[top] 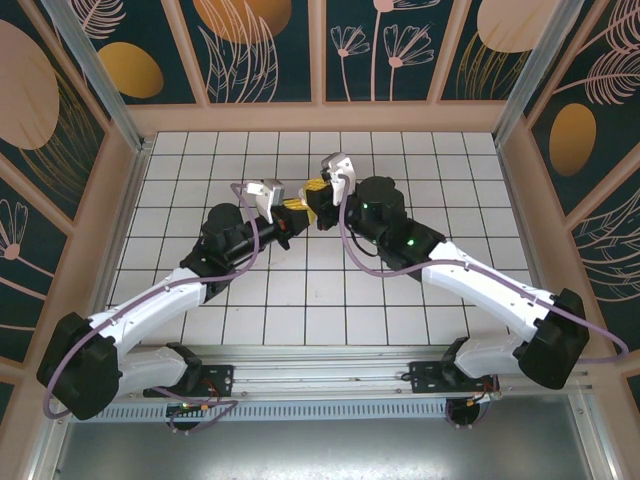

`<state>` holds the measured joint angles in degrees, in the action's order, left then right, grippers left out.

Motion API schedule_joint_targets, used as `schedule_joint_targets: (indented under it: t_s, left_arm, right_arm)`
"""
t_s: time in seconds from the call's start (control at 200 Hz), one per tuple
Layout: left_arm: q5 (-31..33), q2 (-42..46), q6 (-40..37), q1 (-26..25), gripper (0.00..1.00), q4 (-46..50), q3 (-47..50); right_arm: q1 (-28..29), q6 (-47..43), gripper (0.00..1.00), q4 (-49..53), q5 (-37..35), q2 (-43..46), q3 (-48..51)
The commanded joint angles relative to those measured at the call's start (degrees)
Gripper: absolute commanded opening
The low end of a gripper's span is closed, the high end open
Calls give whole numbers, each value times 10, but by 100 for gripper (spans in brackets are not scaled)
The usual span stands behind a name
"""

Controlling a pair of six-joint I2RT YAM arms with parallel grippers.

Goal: Insert wireless bluetooth earbuds into charging case

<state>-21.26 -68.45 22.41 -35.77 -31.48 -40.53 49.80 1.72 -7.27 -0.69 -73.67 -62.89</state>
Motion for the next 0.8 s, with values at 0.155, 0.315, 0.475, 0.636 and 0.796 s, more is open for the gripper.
schedule_joint_targets:
  t_s: [0.155, 0.315, 0.475, 0.636, 0.796]
  left_arm:
    - [11, 19, 3, 3, 0, -42, -25]
    - [7, 13, 4, 3, 0, -41, -25]
    - [3, 6, -1, 3, 0, -40, -24]
    - [4, 11, -20, 3, 0, -40, -20]
    - [3, 18, -35, 3, 0, -39, -15]
  right_arm:
    - [-6, 10, 7, 45, 44, 12, 4]
    - [-7, 15, 7, 71, 62, -6, -16]
    - [-6, 14, 8, 111, 78, -36, -55]
    - [-7, 23, 11, 151, 66, -60, -83]
    - [-8, 41, 24, 171, 51, -64, -101]
